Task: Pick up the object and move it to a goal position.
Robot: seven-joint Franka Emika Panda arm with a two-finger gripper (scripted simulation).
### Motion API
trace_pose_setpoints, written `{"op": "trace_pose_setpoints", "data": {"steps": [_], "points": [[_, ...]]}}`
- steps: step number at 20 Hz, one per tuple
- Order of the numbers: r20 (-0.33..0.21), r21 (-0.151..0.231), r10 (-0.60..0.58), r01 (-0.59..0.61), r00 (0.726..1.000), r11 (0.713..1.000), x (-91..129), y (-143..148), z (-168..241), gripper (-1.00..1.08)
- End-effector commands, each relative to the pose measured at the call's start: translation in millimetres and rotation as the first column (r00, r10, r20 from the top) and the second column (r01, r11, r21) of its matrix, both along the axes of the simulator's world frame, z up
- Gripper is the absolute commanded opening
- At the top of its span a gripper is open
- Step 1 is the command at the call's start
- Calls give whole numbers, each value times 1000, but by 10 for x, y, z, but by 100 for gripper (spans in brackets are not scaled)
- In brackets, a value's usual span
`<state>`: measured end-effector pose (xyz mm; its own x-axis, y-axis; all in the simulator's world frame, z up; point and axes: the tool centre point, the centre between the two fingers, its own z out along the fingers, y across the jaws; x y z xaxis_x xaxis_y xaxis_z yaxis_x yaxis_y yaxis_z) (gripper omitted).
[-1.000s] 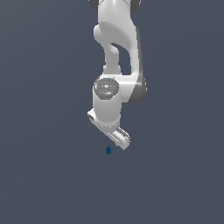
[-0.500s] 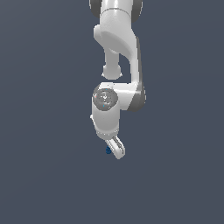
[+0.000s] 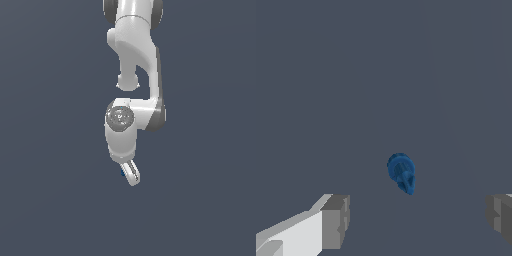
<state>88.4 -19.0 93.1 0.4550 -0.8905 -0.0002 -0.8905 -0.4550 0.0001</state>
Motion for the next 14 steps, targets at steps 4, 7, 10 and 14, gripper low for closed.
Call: {"op": "trace_pose_setpoints", "data": {"steps": [4, 7, 10, 14], "points": [[0, 0, -3, 3, 1000, 1000, 2, 1, -20, 100], [0, 0, -4, 4, 1000, 1000, 0, 2, -108, 100], [0, 0, -6, 6, 1000, 1000, -5, -3, -270, 100], [0, 0, -8, 8, 1000, 1000, -10, -4, -466, 100]]}}
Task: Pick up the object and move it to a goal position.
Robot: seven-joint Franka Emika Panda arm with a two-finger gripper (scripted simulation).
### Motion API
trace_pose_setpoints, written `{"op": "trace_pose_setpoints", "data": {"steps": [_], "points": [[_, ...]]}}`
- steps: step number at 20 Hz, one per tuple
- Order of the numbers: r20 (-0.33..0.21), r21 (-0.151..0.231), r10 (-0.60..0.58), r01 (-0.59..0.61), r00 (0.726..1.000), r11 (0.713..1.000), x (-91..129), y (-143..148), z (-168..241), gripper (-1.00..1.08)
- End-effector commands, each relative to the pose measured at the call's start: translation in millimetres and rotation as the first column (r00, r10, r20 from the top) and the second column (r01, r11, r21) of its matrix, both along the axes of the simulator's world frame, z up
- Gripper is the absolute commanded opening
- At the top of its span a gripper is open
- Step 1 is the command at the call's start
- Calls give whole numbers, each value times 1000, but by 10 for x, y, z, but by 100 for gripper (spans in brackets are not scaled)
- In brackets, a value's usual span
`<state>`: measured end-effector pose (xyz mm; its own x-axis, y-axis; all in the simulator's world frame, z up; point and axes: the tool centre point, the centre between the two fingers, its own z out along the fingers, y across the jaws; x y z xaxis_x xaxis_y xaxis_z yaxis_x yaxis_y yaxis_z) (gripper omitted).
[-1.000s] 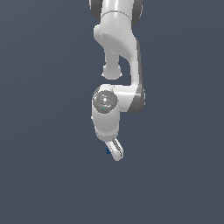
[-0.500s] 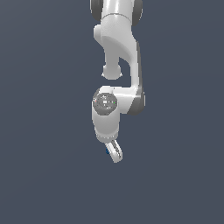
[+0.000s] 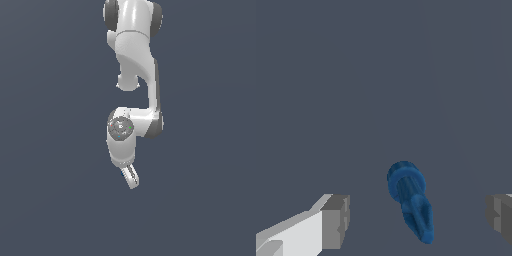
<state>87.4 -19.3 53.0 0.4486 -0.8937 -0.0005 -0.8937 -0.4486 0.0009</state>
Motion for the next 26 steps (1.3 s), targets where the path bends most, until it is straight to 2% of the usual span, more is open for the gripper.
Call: {"op": "trace_pose_setpoints", "data": {"steps": [1, 6, 7, 19, 26], "points": [[1, 0, -1, 1, 1000, 1000, 1, 1, -91, 100], [1, 0, -1, 1, 1000, 1000, 16, 0, -105, 100], [1, 0, -1, 1, 1000, 1000, 16, 0, -105, -100], [1, 0, -1, 1, 1000, 1000, 18, 18, -98, -100], [1, 0, -1, 1, 1000, 1000, 74, 363, 29, -100]]}}
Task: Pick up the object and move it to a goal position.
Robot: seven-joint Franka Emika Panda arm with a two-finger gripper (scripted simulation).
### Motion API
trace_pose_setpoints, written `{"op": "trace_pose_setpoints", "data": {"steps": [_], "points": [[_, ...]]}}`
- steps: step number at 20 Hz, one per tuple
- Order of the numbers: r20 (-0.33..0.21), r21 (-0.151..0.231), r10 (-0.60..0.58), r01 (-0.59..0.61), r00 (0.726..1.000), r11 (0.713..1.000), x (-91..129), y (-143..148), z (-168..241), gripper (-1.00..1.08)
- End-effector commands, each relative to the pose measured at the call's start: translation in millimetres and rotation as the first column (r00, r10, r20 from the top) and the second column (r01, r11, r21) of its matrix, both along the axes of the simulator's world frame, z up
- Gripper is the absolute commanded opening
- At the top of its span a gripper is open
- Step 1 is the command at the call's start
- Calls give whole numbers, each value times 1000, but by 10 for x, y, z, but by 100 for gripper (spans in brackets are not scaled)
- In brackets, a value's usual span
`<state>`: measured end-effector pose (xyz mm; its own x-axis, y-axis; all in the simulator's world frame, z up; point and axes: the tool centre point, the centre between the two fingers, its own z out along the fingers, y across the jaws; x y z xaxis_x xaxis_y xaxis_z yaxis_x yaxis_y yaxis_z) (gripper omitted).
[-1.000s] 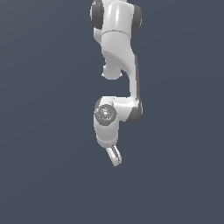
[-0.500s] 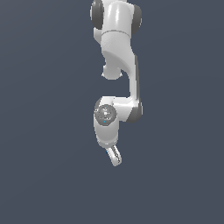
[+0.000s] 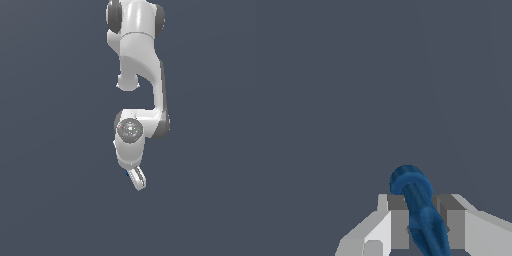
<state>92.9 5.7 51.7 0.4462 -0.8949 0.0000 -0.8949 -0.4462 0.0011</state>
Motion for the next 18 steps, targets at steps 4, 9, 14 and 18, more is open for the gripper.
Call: {"op": "trace_pose_setpoints", "data": {"steps": [4, 9, 14, 18], "points": [[1, 0, 2, -2, 1000, 1000, 80, 471, 173, -100], [1, 0, 2, -2, 1000, 1000, 161, 875, 321, -100], [1, 0, 2, -2, 1000, 1000, 209, 1063, 390, -100], [1, 0, 2, -2, 1000, 1000, 221, 1094, 400, -100]]}}
